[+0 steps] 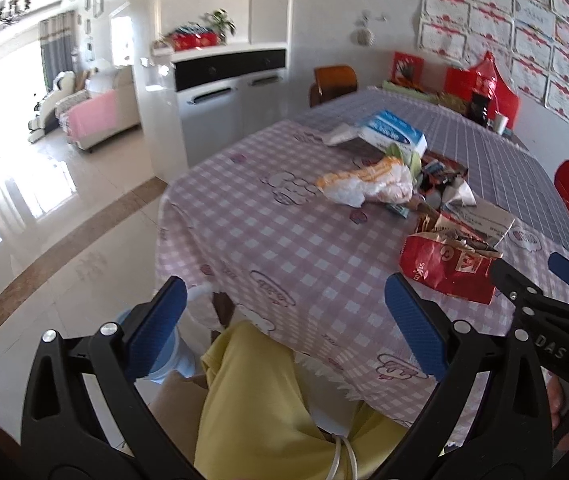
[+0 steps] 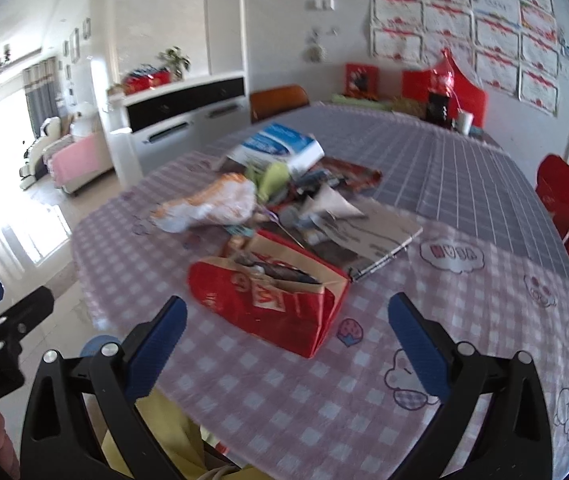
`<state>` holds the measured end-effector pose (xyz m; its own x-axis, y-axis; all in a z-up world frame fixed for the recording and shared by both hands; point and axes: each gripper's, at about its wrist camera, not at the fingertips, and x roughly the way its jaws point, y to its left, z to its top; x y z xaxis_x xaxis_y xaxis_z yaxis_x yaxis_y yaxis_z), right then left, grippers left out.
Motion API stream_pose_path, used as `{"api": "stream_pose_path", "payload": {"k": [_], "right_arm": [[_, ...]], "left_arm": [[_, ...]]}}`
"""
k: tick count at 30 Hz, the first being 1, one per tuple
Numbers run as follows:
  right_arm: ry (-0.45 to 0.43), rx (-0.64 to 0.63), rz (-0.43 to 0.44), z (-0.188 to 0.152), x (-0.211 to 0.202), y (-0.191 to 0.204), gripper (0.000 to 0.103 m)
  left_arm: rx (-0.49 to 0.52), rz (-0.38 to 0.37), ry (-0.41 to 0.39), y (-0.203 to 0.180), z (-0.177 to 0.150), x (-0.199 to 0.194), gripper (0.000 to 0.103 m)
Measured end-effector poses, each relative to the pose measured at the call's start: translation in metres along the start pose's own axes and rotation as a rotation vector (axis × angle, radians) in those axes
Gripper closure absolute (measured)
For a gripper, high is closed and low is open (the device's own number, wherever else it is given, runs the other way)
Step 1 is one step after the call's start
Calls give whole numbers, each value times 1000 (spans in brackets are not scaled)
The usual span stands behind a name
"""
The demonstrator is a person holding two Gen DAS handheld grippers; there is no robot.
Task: Collect trash
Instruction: 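Grasp the white plastic bag with the left gripper while the right grasps the red paper bag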
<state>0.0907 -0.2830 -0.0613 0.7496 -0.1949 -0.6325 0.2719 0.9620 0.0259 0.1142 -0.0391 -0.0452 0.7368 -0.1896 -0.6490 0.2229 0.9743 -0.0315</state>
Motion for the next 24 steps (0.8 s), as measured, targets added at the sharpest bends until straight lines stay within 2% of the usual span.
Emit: {"api": "stream_pose_path", "payload": {"k": [4,8,12,14,17,19,24], "right_arm": [[57,28,-23,1,32,-6,4],[94,17,-41,-1,57,-7,4],[137,32,-24,-3,80,-8,5],[152,46,-4,-4,86,-9,16],[155,74,70,-1,86,-11,63],[129,100,109,4,77,-14,75],[46,131,131,16,48,-22,85]], "left_arm": [[34,-50,48,-5,5,27,6],[53,-59,86,-6,8,49,6],[48,-105,142,-5,11,70,6],[49,-118,158,-5,11,76,6],[62,-109,177,-6,12,85,6],[65,-118,184,-7,14,88,6],[88,-144,156,-13,26,92,6]]}}
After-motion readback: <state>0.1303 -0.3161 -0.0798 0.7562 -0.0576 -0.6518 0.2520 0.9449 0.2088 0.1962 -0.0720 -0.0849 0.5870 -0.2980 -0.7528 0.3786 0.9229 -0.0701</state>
